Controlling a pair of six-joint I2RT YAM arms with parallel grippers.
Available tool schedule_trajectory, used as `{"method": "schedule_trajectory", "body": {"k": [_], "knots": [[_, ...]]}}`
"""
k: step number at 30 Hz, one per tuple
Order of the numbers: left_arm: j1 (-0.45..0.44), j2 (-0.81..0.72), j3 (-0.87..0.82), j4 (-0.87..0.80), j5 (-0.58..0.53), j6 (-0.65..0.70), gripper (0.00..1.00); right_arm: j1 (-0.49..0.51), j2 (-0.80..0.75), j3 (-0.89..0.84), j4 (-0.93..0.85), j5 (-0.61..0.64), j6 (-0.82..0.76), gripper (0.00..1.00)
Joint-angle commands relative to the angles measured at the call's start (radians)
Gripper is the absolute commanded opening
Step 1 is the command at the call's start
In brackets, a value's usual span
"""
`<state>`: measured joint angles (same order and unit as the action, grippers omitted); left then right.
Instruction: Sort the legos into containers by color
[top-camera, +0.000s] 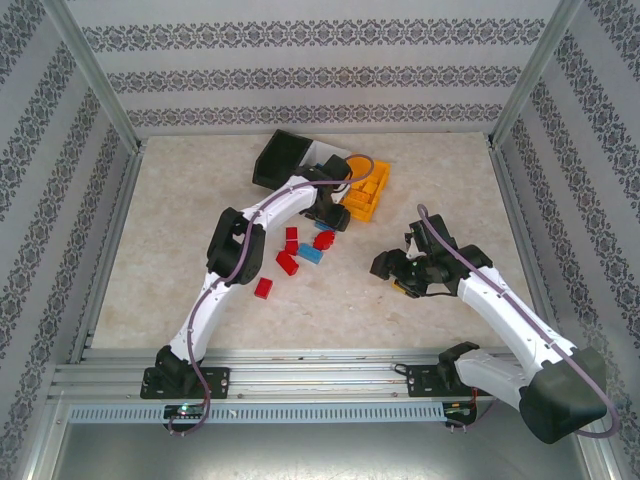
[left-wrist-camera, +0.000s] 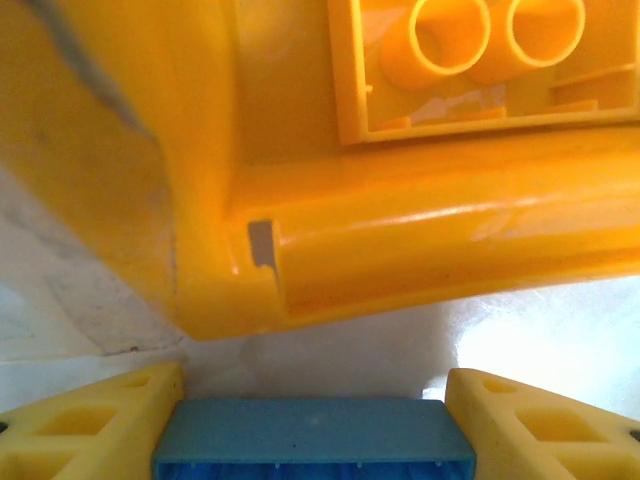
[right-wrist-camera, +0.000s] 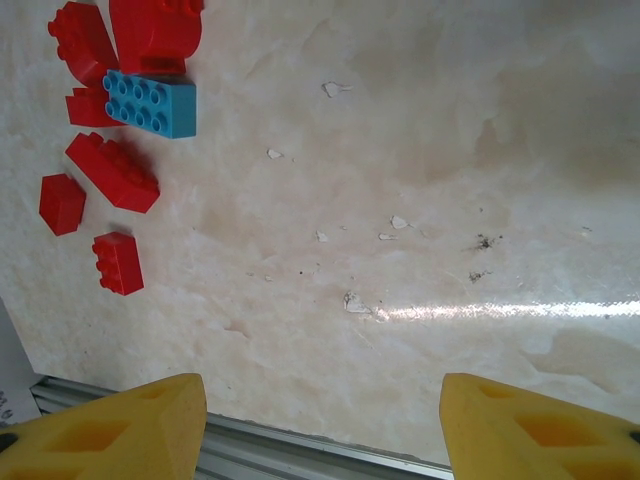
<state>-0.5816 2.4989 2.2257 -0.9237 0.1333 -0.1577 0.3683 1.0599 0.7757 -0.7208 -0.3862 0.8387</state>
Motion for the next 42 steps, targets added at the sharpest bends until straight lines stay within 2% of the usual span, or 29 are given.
{"method": "schedule_trajectory", "body": {"k": [1, 9, 14, 19, 23, 30, 35, 37, 39, 42], "knots": [[0.000, -0.047, -0.071, -0.040, 0.031, -0.020, 0.59, -0.006, 0.005, 0.003, 0.007, -0.009, -0.006, 0.64], [0.033, -0.173, -0.111, -0.065, 0.065, -0.092, 0.59, -0.002, 0.000, -0.017, 0.039, -0.011, -0.002, 0.64], [0.088, -0.214, -0.038, -0.091, 0.071, -0.131, 0.59, 0.007, -0.009, -0.038, 0.054, -0.008, 0.003, 0.64], [0.140, -0.169, 0.133, -0.107, 0.079, -0.188, 0.60, 0.011, -0.032, -0.056, 0.052, 0.000, 0.015, 0.64], [0.181, -0.092, 0.274, -0.087, 0.104, -0.301, 0.60, 0.012, -0.051, -0.067, 0.047, 0.006, 0.028, 0.64], [0.218, -0.016, 0.307, 0.082, 0.156, -0.520, 0.60, 0.012, -0.082, -0.070, 0.035, 0.022, 0.047, 0.63], [0.218, 0.054, 0.382, 0.107, 0.186, -0.570, 0.60, 0.012, -0.107, -0.082, 0.031, 0.028, 0.061, 0.63], [0.219, 0.066, 0.393, 0.121, 0.198, -0.575, 0.63, 0.013, -0.116, -0.088, 0.029, 0.032, 0.063, 0.64], [0.222, 0.070, 0.395, 0.134, 0.209, -0.585, 0.74, 0.013, -0.122, -0.093, 0.029, 0.031, 0.067, 0.64], [0.227, 0.068, 0.398, 0.138, 0.223, -0.585, 0.79, 0.014, -0.121, -0.095, 0.034, 0.030, 0.069, 0.64]]}}
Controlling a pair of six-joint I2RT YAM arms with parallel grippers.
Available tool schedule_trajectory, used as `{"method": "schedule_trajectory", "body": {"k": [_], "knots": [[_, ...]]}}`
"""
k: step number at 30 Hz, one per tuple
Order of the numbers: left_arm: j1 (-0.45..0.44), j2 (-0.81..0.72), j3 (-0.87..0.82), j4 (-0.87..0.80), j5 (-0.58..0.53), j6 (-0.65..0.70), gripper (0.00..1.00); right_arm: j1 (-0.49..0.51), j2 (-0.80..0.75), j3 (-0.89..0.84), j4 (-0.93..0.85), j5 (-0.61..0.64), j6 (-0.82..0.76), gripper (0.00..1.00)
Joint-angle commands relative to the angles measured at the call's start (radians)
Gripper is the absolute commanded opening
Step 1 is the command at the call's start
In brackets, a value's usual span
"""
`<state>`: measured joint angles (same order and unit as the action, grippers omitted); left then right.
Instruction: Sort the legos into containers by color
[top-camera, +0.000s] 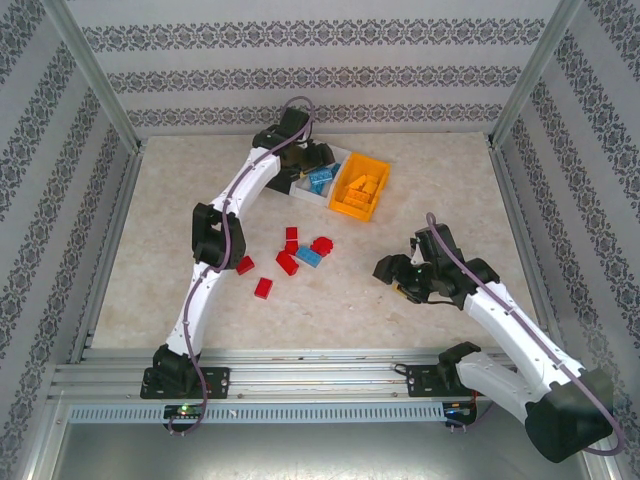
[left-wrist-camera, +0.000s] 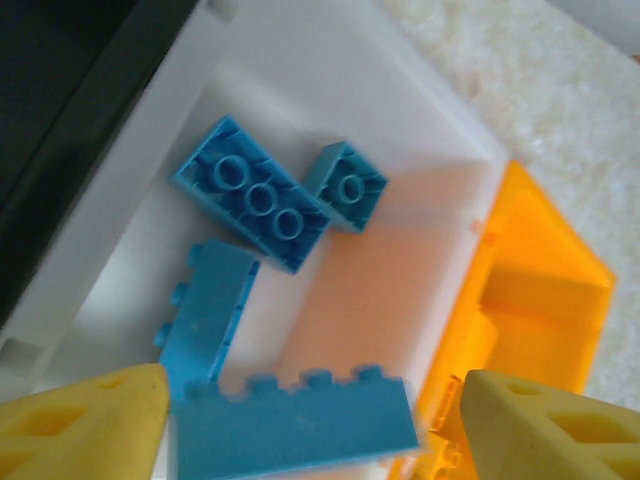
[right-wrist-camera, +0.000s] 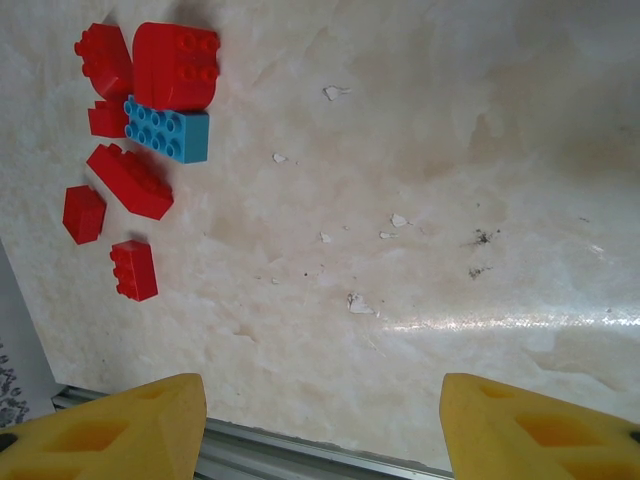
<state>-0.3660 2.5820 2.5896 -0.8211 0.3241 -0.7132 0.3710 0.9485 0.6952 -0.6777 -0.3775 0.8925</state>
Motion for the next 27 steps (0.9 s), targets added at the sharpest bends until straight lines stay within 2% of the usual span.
{"method": "schedule_trajectory", "body": {"k": [1, 3, 7, 11, 14, 16, 18, 23, 27], "knots": [[0.011, -0.018, 0.035, 0.038, 0.037, -0.029, 0.82, 0.013, -0.006, -0.013, -0.007, 0.020, 0.016, 0.64], [0.013, -0.028, 0.035, 0.037, 0.054, -0.022, 0.87, 0.021, 0.011, -0.003, -0.006, 0.026, 0.009, 0.64], [0.013, -0.072, 0.034, -0.010, 0.073, 0.022, 0.93, 0.060, 0.089, 0.055, -0.001, 0.039, -0.030, 0.64], [0.006, -0.163, 0.004, -0.137, 0.053, 0.131, 0.99, 0.114, 0.211, 0.147, -0.006, 0.059, -0.068, 0.64], [-0.010, -0.273, -0.085, -0.231, 0.004, 0.236, 1.00, 0.134, 0.302, 0.211, -0.008, 0.062, -0.081, 0.63], [-0.026, -0.379, -0.213, -0.262, -0.045, 0.296, 1.00, 0.145, 0.362, 0.250, -0.014, 0.058, -0.080, 0.63], [-0.035, -0.526, -0.419, -0.238, -0.092, 0.321, 1.00, 0.169, 0.430, 0.299, -0.015, 0.068, -0.080, 0.63], [-0.035, -0.904, -0.949, -0.111, -0.132, 0.276, 1.00, 0.236, 0.604, 0.437, -0.045, 0.095, -0.075, 0.63], [-0.036, -1.155, -1.257, -0.096, -0.117, 0.219, 1.00, 0.260, 0.731, 0.553, -0.059, 0.122, -0.056, 0.63]]}}
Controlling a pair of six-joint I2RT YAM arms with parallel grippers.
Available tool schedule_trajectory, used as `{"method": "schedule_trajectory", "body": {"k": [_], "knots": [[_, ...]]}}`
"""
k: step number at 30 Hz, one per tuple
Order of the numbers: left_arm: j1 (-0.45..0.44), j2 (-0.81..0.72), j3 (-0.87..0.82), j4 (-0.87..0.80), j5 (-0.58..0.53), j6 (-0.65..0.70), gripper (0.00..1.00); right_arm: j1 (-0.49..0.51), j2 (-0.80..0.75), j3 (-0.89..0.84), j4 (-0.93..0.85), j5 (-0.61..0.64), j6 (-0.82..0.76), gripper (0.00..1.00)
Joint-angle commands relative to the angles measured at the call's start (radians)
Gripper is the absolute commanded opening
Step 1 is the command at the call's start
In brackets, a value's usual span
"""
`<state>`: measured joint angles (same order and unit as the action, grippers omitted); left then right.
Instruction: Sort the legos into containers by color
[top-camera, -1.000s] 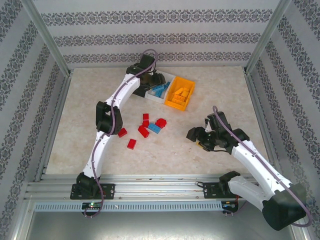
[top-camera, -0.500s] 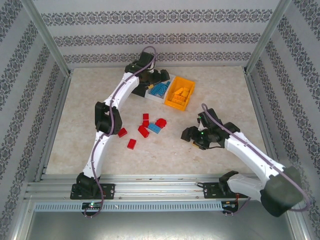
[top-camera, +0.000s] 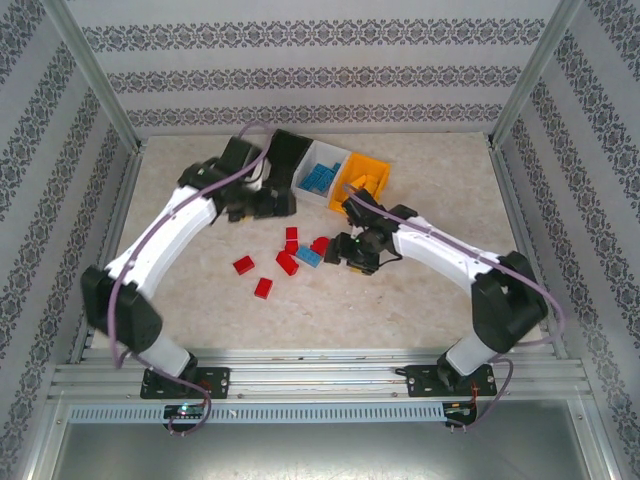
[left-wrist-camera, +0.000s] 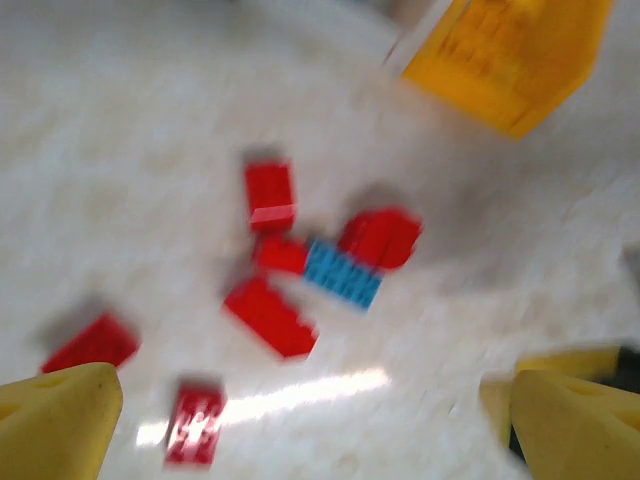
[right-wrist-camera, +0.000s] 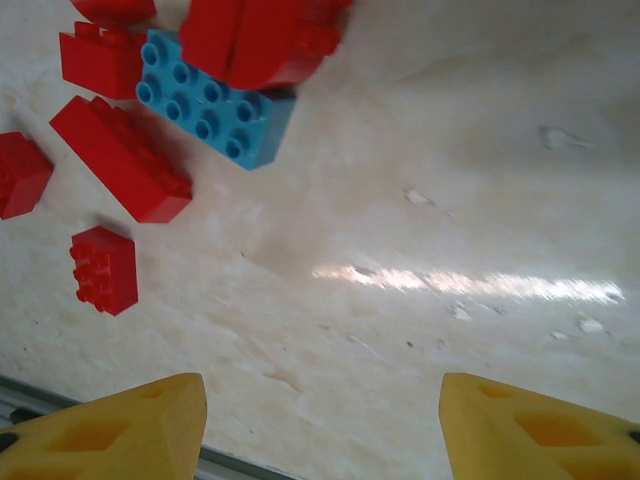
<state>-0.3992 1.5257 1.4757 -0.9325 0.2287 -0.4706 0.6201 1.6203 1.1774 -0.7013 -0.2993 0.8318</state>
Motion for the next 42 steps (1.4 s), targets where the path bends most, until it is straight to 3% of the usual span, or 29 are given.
{"method": "schedule_trajectory", "body": {"k": [1, 6, 13, 21, 33, 42], "knots": [[-0.003, -0.148, -0.191, 0.008, -0.025, -0.032, 1.00, 0.012, 0.088, 0.098, -0.038, 0.047, 0.010, 0.63], [-0.001, -0.337, -0.373, -0.026, -0.022, -0.051, 1.00, 0.012, 0.253, 0.269, -0.088, 0.067, 0.010, 0.64], [0.000, -0.443, -0.457, -0.034, -0.011, -0.078, 1.00, 0.010, 0.341, 0.371, -0.173, 0.119, 0.003, 0.62], [0.000, -0.428, -0.462, -0.025, 0.003, -0.063, 1.00, -0.006, 0.325, 0.271, -0.069, 0.085, -0.012, 0.56], [0.000, -0.378, -0.427, -0.002, 0.019, -0.065, 1.00, -0.037, 0.418, 0.341, -0.078, 0.093, -0.036, 0.52], [0.000, -0.377, -0.446, 0.000, 0.020, -0.069, 1.00, -0.087, 0.370, 0.230, -0.047, 0.100, -0.045, 0.42]]}}
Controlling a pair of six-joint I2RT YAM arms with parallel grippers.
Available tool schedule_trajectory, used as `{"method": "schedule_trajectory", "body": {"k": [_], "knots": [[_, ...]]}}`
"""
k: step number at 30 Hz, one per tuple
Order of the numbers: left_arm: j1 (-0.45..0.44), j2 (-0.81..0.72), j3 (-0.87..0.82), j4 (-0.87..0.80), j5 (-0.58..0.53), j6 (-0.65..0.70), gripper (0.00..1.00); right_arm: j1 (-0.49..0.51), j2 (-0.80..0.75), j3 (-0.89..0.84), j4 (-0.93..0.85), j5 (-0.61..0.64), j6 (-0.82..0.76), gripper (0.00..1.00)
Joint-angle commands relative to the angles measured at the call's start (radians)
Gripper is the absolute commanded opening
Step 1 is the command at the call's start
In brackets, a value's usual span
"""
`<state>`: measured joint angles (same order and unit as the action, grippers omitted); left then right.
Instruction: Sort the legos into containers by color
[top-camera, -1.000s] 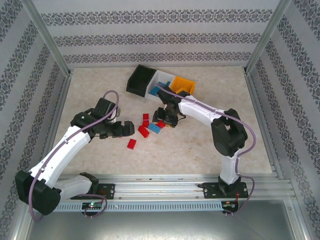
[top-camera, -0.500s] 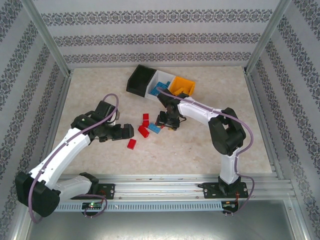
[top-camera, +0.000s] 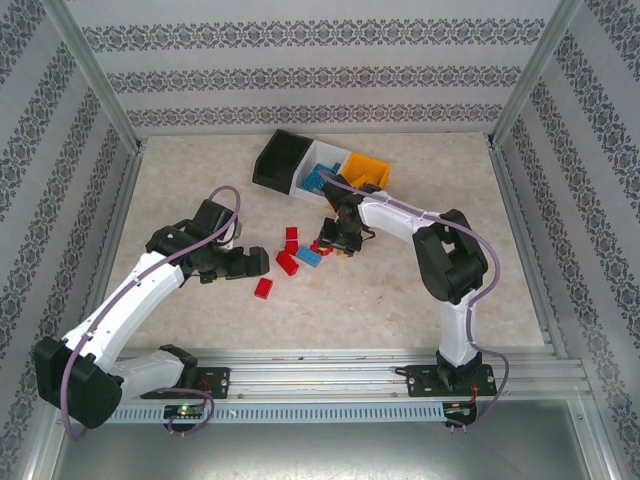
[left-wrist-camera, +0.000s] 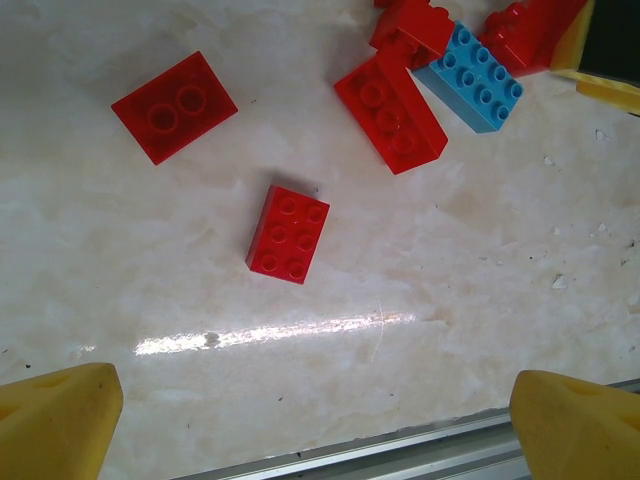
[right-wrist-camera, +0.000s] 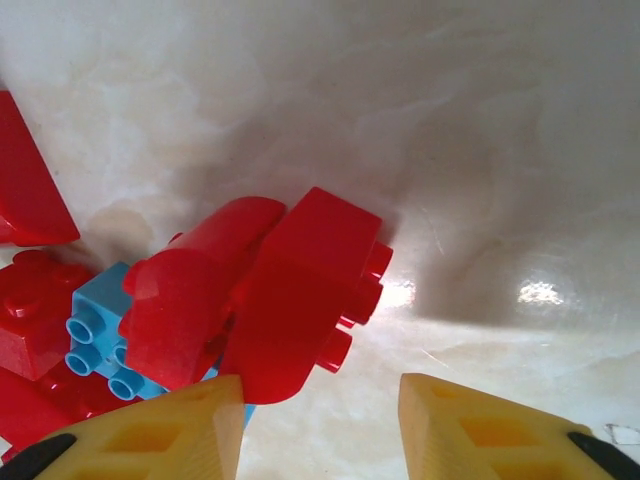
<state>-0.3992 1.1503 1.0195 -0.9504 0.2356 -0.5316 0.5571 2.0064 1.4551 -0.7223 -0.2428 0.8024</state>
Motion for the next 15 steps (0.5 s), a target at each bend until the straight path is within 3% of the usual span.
{"method": "schedule_trajectory", "body": {"k": [1, 5, 7, 11, 15], "knots": [[0.000, 0.000, 0.010, 0.020, 0.016, -0.010, 1.00, -0.030, -0.024, -0.051, -0.037, 0.050, -0.018, 0.40], [0.000, 0.009, 0.020, 0.026, 0.016, -0.012, 1.00, -0.026, -0.093, -0.068, -0.104, 0.128, -0.016, 0.41], [0.000, 0.011, 0.022, 0.028, 0.012, -0.010, 1.00, -0.004, -0.137, -0.070, -0.127, 0.177, -0.015, 0.48], [0.000, 0.019, 0.017, 0.039, 0.020, -0.012, 1.00, 0.008, -0.137, -0.046, -0.127, 0.147, -0.018, 0.59], [0.000, 0.032, 0.035, 0.033, 0.022, -0.007, 1.00, -0.008, -0.091, -0.015, -0.112, 0.128, -0.012, 0.61]]}}
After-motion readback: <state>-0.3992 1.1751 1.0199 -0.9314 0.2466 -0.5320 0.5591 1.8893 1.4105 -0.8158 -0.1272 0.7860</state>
